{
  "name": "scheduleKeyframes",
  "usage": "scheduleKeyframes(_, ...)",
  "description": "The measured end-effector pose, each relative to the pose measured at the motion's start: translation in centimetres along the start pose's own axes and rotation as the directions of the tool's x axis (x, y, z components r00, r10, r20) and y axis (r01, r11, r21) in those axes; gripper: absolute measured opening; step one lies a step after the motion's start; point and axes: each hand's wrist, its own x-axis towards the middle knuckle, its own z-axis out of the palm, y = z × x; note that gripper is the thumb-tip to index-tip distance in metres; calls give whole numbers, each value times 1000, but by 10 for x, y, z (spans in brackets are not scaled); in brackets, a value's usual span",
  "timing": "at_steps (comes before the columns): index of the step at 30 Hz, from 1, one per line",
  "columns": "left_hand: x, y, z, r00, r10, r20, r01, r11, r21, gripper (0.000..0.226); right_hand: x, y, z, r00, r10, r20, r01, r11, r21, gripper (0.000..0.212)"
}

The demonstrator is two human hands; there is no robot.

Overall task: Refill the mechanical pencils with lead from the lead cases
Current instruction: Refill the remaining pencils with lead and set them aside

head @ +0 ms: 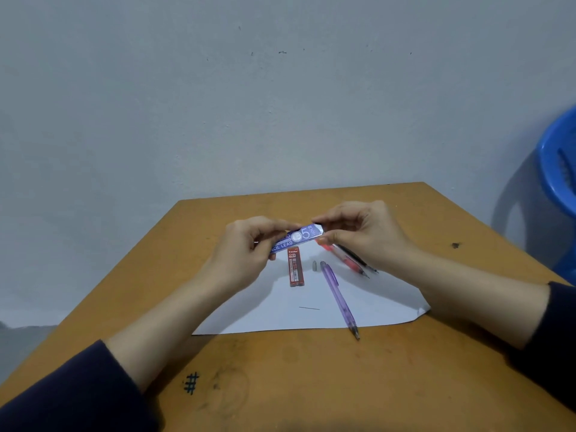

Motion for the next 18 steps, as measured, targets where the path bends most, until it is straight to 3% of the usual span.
scheduleKeyframes(4, 0, 0, 0, 1000, 11, 26, -12, 999, 40, 47, -2, -1, 2, 994, 96, 47, -101, 989, 111, 35)
scheduleKeyframes(14, 0, -5, -2, 998, 46, 42, -50, 991, 123, 50, -5, 0, 6, 993, 72, 92, -81, 992, 99, 30)
scheduleKeyframes(18, 0, -2, -1, 998, 47, 30, -51, 990, 132, 45, -8, -1, 7, 989, 95, 116, -110, 986, 127, 18)
